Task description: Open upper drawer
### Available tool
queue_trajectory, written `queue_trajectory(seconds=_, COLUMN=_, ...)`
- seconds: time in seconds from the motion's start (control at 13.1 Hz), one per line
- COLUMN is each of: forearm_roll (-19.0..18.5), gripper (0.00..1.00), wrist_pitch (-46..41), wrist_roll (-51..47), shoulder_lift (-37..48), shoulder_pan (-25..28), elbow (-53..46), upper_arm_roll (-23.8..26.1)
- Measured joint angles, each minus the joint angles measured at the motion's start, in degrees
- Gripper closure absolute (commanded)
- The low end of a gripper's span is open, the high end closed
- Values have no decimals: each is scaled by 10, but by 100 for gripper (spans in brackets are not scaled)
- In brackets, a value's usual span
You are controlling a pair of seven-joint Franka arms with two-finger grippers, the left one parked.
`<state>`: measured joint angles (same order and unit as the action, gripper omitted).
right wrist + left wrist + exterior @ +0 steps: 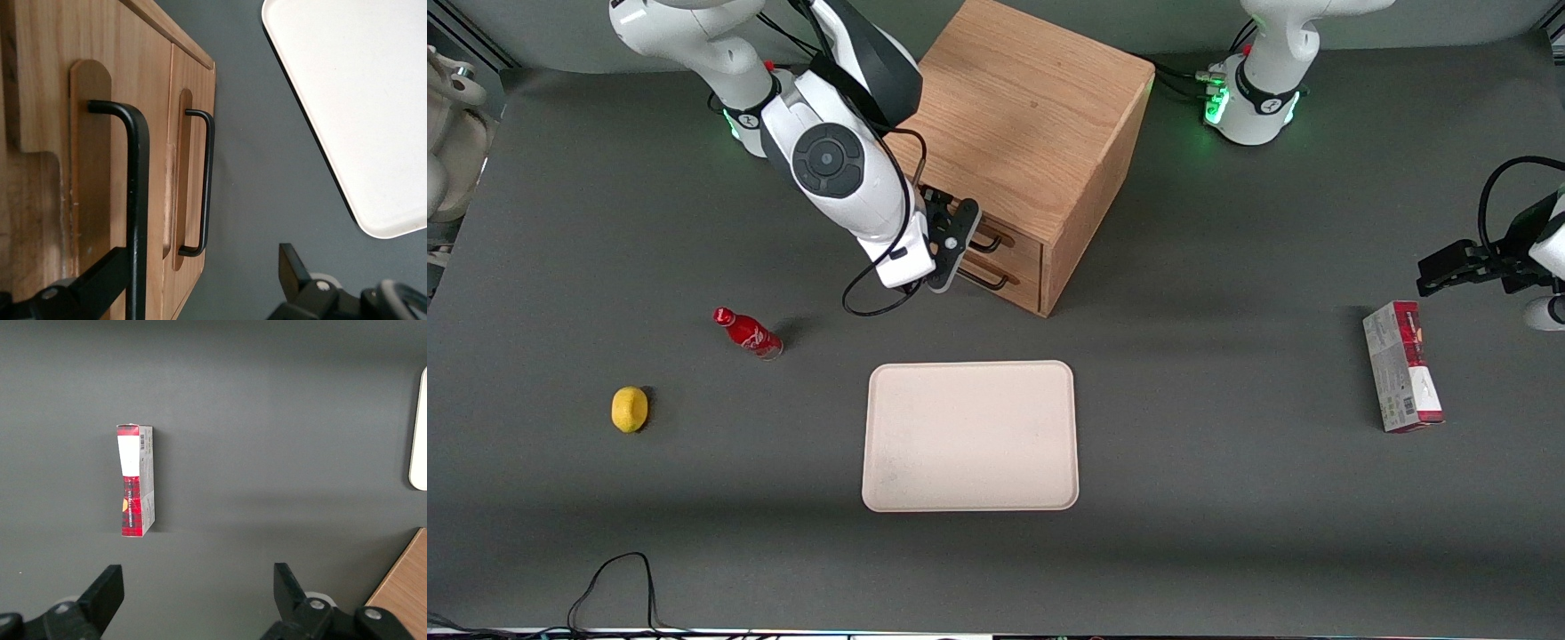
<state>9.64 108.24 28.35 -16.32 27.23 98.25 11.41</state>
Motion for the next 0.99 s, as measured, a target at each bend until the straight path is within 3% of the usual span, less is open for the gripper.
queue_trajectory(seconds=0.99, forearm_roll=25, gripper=0, wrist_pitch=27, wrist_roll=36, shoulder_lift=-30, shoulder_pan=1, elbow=9, upper_arm_roll=0)
